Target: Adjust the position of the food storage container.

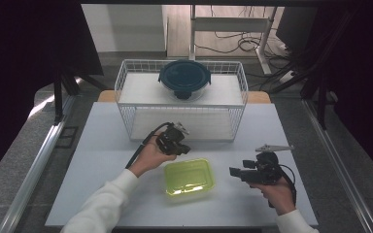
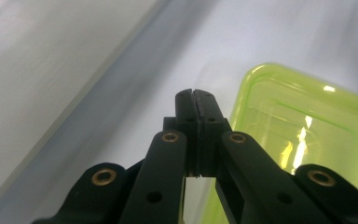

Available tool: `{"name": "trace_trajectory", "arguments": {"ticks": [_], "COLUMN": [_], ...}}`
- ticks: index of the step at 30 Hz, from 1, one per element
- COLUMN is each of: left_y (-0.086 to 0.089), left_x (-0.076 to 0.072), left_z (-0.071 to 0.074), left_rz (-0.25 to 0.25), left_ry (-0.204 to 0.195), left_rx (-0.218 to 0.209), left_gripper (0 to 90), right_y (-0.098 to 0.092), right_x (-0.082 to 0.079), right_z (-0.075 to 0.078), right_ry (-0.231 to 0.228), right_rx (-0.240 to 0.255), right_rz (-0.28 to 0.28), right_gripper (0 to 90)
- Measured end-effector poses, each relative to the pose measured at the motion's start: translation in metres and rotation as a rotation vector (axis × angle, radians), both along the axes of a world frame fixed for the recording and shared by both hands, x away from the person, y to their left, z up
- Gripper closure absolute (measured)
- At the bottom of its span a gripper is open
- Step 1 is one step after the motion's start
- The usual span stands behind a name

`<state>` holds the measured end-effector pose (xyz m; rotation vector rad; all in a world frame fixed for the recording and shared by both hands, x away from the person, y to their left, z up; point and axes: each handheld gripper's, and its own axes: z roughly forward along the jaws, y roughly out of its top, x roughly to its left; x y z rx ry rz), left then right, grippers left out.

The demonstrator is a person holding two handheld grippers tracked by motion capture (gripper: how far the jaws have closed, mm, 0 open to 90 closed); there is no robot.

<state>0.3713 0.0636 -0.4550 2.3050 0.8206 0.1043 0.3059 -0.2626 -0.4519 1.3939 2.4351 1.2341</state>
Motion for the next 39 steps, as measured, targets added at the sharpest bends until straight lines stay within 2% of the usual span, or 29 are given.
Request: {"name": "trace_trajectory", "arguments": {"ticks": [1, 4, 8, 10, 11, 13, 14, 15, 16, 17, 19, 20, 23, 29, 34, 35, 37, 38, 39], "left_y": [0.009, 0.029, 0.063, 0.069, 0.074, 0.08, 0.085, 0.087, 0.087, 0.089, 0.092, 0.093, 0.096, 0.098, 0.1, 0.101, 0.102, 0.103, 0.103], "left_x": [-0.005, -0.019, -0.048, -0.053, -0.059, -0.067, -0.073, -0.075, -0.075, -0.078, -0.082, -0.083, -0.091, -0.093, -0.092, -0.092, -0.092, -0.092, -0.092], "left_z": [0.004, 0.01, 0.014, 0.015, 0.014, 0.013, 0.011, 0.009, 0.009, 0.008, 0.006, 0.004, -0.005, -0.014, -0.016, -0.016, -0.016, -0.016, -0.016], "left_rz": [0.021, 0.103, 0.203, 0.222, 0.26, 0.3, 0.349, 0.367, 0.367, 0.381, 0.398, 0.399, 0.405, 0.41, 0.424, 0.424, 0.425, 0.427, 0.427], "left_ry": [-0.003, 0.015, 0.057, 0.055, 0.049, 0.054, 0.069, 0.088, 0.088, 0.102, 0.121, 0.131, 0.172, 0.198, 0.196, 0.196, 0.196, 0.192, 0.192], "left_rx": [-0.018, -0.033, -0.125, -0.131, -0.146, -0.166, -0.18, -0.193, -0.193, -0.203, -0.217, -0.224, -0.232, -0.225, -0.225, -0.224, -0.224, -0.224, -0.224], "left_gripper": [90.0, 90.0, 88.0, 86.9, 84.4, 74.3, 58.1, 51.4, 47.1, 47.1, 38.7, 31.6, 26.6, 24.4, 22.0, 21.8, 21.7, 21.7, 21.7], "right_y": [-0.001, -0.001, -0.003, -0.003, -0.004, -0.005, -0.006, -0.006, -0.006, -0.006, -0.005, -0.004, -0.003, -0.003, 0.0, 0.001, 0.004, 0.006, 0.006], "right_x": [0.0, 0.001, 0.001, 0.001, 0.001, 0.001, 0.001, 0.001, 0.001, 0.001, 0.002, 0.003, 0.003, 0.003, 0.003, 0.003, 0.002, 0.002, 0.002], "right_z": [0.0, 0.0, -0.001, -0.001, -0.001, 0.0, 0.0, 0.0, 0.0, -0.001, -0.001, -0.002, -0.004, -0.004, -0.006, -0.007, -0.008, -0.01, -0.01], "right_ry": [-0.001, 0.0, 0.001, 0.0, 0.0, 0.0, 0.003, 0.003, 0.003, 0.005, 0.005, 0.008, 0.014, 0.02, 0.022, 0.025, 0.03, 0.052, 0.052], "right_rx": [0.002, 0.003, 0.001, 0.001, 0.002, 0.005, 0.007, 0.008, 0.008, 0.006, 0.004, -0.001, -0.005, -0.008, -0.026, -0.034, -0.048, -0.066, -0.066], "right_rz": [-0.003, -0.004, -0.01, -0.011, -0.011, -0.014, -0.016, -0.017, -0.017, -0.017, -0.013, -0.008, -0.001, 0.008, 0.014, 0.019, 0.029, 0.043, 0.043], "right_gripper": [26.7, 26.7, 26.6, 26.7, 26.6, 26.7, 26.6, 26.6, 26.6, 26.6, 26.5, 26.4, 26.3, 26.1, 26.2, 27.9, 37.1, 50.6, 50.6]}}
